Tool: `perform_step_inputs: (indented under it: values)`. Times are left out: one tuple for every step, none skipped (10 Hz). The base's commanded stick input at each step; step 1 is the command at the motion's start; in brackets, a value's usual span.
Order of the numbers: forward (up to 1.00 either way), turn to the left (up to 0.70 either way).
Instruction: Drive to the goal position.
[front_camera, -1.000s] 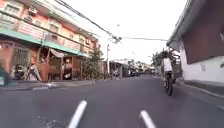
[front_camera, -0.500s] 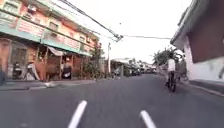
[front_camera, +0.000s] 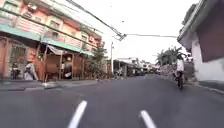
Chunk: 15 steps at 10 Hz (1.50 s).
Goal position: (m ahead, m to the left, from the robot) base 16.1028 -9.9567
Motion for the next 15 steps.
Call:
perform_step_inputs:
  values:
    - [1.0,-0.1]
    - [1.0,-0.03]
    - [1.0,-0.09]
    - [1.0,-0.03]
    - [1.0,-0.36]
    - [1.0,-0.4]
    - [1.0,-0.4]
    - [1.0,-0.4]
    - [1.0,-0.4]
    - [1.0,-0.4]
    - [1.0,-0.4]
    - [1.0,-0.4]
    - [1.0,-0.14]
    - [1.0,0.0]
    - [1.0,0.0]
